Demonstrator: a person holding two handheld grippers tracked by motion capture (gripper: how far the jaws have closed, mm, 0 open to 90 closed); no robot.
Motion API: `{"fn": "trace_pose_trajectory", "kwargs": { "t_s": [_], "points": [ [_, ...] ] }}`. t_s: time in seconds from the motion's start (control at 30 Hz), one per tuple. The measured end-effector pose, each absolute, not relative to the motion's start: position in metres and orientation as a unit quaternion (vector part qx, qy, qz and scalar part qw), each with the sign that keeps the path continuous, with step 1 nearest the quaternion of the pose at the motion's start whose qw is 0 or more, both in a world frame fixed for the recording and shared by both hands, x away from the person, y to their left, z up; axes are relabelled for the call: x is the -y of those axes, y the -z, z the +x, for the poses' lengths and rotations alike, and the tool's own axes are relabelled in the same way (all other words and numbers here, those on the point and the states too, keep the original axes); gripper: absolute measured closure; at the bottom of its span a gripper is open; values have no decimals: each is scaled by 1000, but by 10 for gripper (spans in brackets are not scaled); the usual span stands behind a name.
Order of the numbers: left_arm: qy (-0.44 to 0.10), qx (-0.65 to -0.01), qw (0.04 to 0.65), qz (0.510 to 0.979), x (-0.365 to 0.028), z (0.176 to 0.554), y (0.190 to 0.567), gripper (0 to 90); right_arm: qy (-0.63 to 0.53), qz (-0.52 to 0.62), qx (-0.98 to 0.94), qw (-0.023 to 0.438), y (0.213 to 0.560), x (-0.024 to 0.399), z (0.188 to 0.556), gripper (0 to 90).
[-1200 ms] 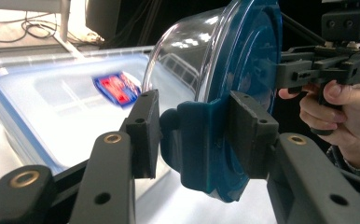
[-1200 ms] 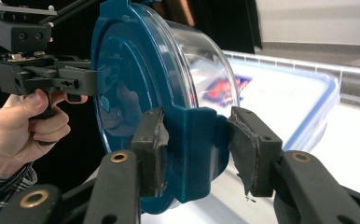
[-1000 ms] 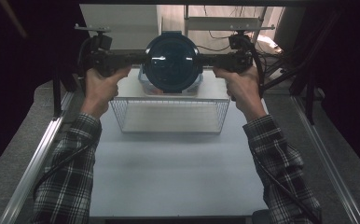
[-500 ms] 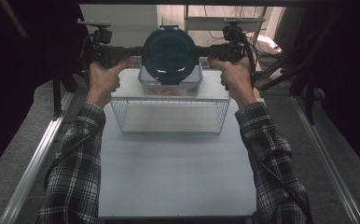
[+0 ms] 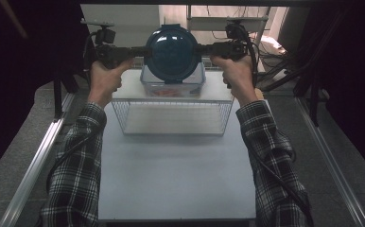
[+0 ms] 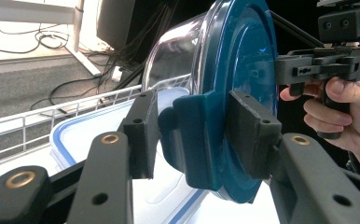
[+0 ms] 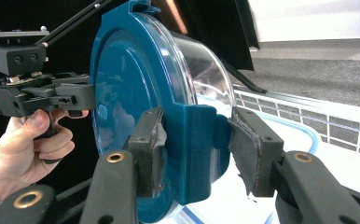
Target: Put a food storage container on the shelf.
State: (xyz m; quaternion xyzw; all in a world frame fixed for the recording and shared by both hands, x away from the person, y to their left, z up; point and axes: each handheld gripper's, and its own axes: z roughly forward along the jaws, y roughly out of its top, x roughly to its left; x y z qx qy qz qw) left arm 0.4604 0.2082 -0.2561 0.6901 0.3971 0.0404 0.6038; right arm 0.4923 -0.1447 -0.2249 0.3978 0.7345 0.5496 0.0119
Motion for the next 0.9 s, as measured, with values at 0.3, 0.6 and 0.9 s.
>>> {"fn": "trace_pose_trajectory", "kwargs": {
  "t_s": [0.3,0.6,0.9],
  "points": [
    [-29,-397,617,678,-211,467,262,542,-552,401,-731,11,226,144,495,541],
    [-39,-464,579,669,-204,480,268,420,-529,403,-745,50,234,136,499,591],
    [-108,-470,547,685,-199,477,258,438,-480,400,-775,92,249,128,499,627]
  ]
}}
